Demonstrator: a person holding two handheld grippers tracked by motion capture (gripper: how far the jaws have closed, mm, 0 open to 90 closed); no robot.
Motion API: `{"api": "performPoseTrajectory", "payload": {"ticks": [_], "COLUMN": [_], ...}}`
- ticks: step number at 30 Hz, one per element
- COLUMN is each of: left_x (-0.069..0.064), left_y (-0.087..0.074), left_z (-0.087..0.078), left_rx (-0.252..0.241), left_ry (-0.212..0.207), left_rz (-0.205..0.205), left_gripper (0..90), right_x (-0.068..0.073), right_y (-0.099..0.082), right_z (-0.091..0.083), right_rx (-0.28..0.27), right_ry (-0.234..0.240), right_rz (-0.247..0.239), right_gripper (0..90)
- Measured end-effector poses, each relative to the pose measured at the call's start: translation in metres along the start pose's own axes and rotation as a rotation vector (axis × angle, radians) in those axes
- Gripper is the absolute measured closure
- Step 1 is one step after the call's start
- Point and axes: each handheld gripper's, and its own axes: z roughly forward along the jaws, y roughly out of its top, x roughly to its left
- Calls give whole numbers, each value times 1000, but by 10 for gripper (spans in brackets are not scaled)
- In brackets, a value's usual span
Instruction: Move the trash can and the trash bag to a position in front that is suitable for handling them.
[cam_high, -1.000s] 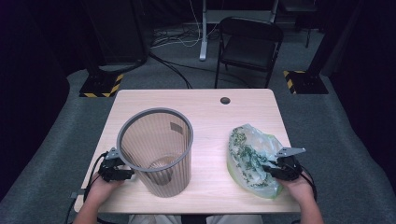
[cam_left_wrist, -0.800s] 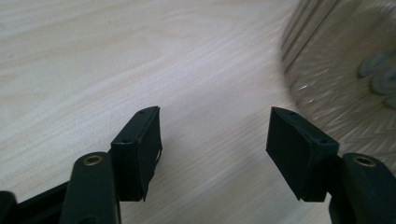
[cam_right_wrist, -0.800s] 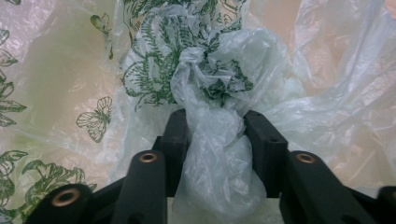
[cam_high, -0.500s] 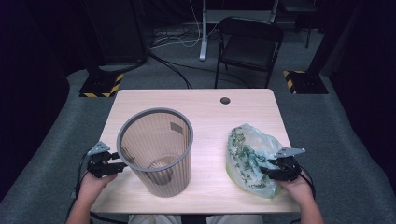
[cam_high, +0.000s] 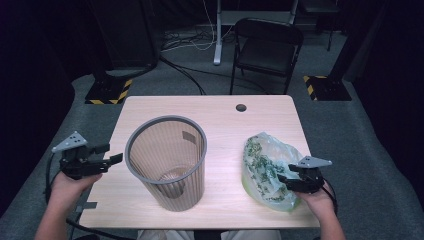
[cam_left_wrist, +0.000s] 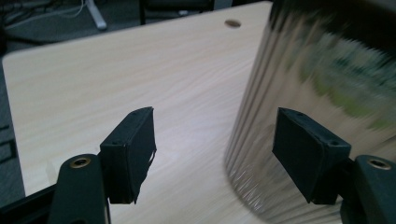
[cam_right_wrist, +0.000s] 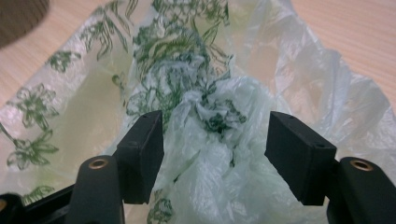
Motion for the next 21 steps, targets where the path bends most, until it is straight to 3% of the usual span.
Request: {"api": "performPoseTrajectory", "payload": {"ticks": [4, 5, 6, 9, 17, 21], "left_x": [-7, -12, -12, -19, -29, -33], "left_y": [16, 25, 25, 34, 36, 35], "left_z": [-12, -16, -16, -17, 10, 21], "left_rx": [-38, -64, -64, -85, -54, -49], "left_ry": [-29, -61, -61, -116, -165, -196], "left_rz": [21, 45, 45, 72, 63, 65], "left_gripper": [279, 274, 266, 253, 249, 244], "right_x": [-1, -1, -1, 0, 3, 0], "right_y": [1, 0, 0, 0, -2, -5], "right_z": [-2, -3, -3, -1, 7, 9], "right_rx": [-45, -51, -51, -43, 10, 15], "right_ry": [-12, -11, -11, -12, -11, -5], "right_rz": [27, 27, 27, 20, -20, -9], "right_gripper": [353, 354, 354, 355, 355, 361]}}
